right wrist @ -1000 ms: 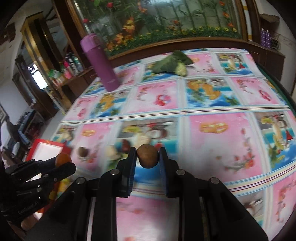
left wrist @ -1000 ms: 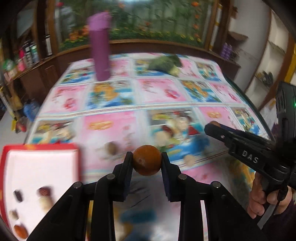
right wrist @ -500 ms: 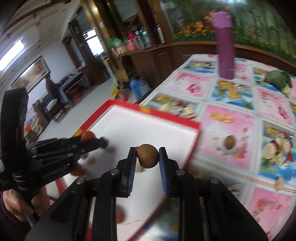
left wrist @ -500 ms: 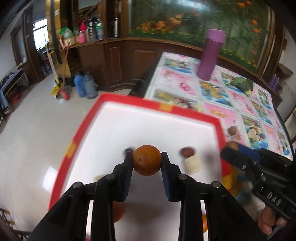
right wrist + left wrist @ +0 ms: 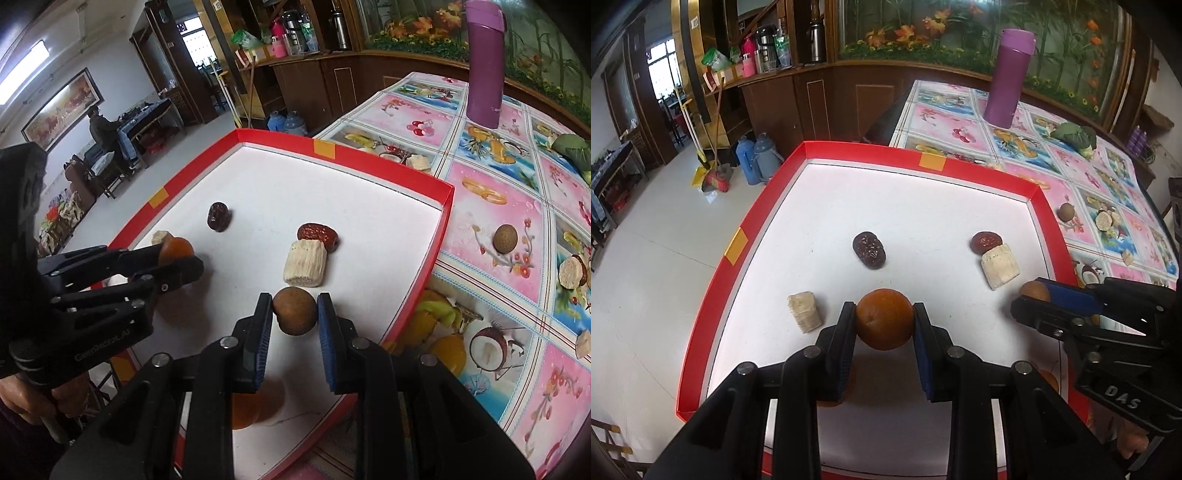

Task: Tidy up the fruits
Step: 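Carry both fruits into the tray and open both tools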

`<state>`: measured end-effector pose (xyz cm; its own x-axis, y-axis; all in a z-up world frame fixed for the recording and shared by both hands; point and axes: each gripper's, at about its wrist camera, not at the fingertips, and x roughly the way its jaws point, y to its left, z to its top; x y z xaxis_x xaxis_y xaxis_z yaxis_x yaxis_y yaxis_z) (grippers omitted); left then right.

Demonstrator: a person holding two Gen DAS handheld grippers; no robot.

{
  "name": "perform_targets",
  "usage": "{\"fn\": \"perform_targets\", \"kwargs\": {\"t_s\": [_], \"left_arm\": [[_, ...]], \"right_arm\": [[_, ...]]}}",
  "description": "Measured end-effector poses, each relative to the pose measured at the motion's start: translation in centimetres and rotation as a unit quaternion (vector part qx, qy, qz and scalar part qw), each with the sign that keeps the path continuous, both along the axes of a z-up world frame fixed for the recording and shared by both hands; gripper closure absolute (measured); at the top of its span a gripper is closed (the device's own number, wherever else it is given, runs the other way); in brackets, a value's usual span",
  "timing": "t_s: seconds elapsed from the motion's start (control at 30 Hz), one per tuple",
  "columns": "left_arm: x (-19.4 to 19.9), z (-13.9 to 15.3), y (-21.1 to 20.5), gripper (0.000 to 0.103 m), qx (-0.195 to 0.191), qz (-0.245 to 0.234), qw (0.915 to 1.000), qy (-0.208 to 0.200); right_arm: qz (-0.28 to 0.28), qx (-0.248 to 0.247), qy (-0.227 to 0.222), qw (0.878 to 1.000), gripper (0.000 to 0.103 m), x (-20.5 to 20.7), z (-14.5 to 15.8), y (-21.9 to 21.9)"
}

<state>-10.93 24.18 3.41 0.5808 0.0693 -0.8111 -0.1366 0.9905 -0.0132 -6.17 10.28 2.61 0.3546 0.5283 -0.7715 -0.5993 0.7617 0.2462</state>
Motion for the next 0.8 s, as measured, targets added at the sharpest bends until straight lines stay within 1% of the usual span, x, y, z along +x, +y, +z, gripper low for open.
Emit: {"fn": "perform_targets", "kwargs": {"t_s": [0.07, 0.17, 0.4, 0.43, 0.5, 0.57, 0.6, 0.8], "left_arm": [[-0.1, -0.1, -0.3, 0.073, 0.001, -0.004, 1.0, 0.003], [-0.1, -0.2, -1.0, 0.073, 0.016, -0.011, 0.9998, 0.007], [0.1, -0.2, -0.5, 0.072, 0.017, 0.001, 0.9998, 0.014], [0.1, -0.1, -0.4, 0.07, 0.017, 0.004, 0.9997, 0.015], [0.1, -0.1, -0.5, 0.059, 0.016, 0.005, 0.9997, 0.016], [0.2, 0.1, -0.7, 0.036, 0.023, 0.012, 0.9996, 0.014], [0.3, 0.2, -0.7, 0.035, 0.027, 0.015, 0.9994, 0.014], [0.3, 0.3, -0.8, 0.035, 0.02, 0.025, 0.9993, 0.019]], "right_arm": [[0.002, -0.014, 0.008, 1.0, 0.076, 0.1, -0.7, 0.3], [0.006, -0.018, 0.002, 1.0, 0.076, 0.0, -0.7, 0.5], [0.008, 0.008, 0.017, 1.0, 0.076, 0.4, -0.5, -0.3], [0.006, 0.011, 0.018, 1.0, 0.076, 0.5, -0.5, -0.5], [0.007, 0.018, 0.025, 0.999, 0.075, 0.7, -0.4, -0.8], [0.006, 0.026, 0.03, 0.999, 0.075, 0.9, -0.3, -1.1], [0.006, 0.029, 0.029, 0.999, 0.075, 0.9, -0.2, -1.3], [-0.004, 0.056, 0.015, 0.998, 0.075, 1.0, 0.9, -3.2]]}}
